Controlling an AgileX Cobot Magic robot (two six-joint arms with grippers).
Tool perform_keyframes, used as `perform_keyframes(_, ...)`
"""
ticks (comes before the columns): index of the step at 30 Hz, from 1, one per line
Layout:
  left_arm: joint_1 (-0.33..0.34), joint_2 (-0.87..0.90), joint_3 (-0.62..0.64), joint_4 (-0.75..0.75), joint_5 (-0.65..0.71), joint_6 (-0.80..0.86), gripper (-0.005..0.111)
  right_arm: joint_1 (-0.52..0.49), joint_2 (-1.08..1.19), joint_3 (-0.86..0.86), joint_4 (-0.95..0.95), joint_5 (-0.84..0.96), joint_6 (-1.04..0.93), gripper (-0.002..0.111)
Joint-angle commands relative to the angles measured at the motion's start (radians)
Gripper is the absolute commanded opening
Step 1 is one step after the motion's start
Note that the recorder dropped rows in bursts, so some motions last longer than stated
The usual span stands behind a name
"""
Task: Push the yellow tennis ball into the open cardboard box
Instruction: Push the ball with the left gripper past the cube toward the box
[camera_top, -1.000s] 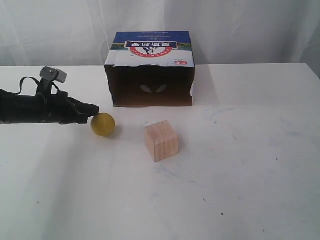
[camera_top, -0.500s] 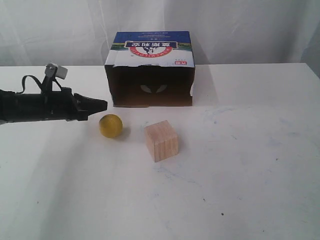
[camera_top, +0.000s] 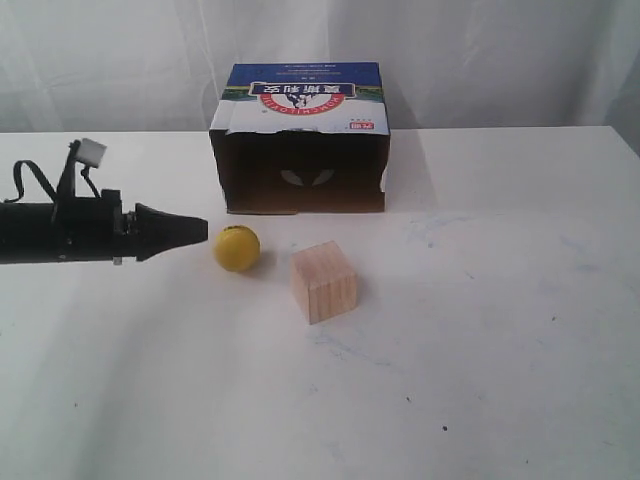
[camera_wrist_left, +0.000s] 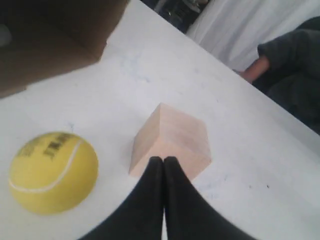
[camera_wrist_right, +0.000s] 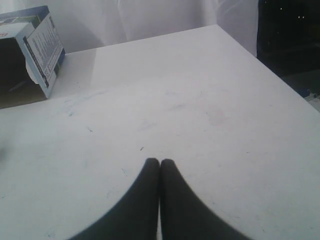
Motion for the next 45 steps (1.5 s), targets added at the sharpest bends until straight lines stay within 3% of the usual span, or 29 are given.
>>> perform_keyframes(1,-0.011,-0.004,0.023,0.050,-0.082,-0.006,0.000,-0.005,-0.006,0.001,-0.002,-0.009,0.002,0.000)
perform_keyframes(7,-0.019,0.048,0.016,0.059,-0.130,0.004,0.000,-0.005,-0.006,0.001,-0.002,-0.009,0.002,0.000)
perform_keyframes(14,-0.105,0.137,-0.065,0.054,-0.136,0.011,0.000,-0.005,-0.006,0.001,-0.002,-0.009,0.002,0.000)
perform_keyframes(20,-0.157,0.177,-0.182,0.050,-0.245,0.011,0.000,-0.005,-0.006,0.001,-0.002,-0.009,0.036,0.000)
perform_keyframes(31,-0.187,0.310,-0.410,0.034,-0.177,-0.070,0.000,-0.005,-0.006,0.001,-0.002,-0.009,0.036,0.000)
perform_keyframes(45,-0.230,0.415,-0.523,0.018,-0.162,-0.088,0.000,-0.005,-0.006,0.001,-0.002,-0.009,0.036,0.000)
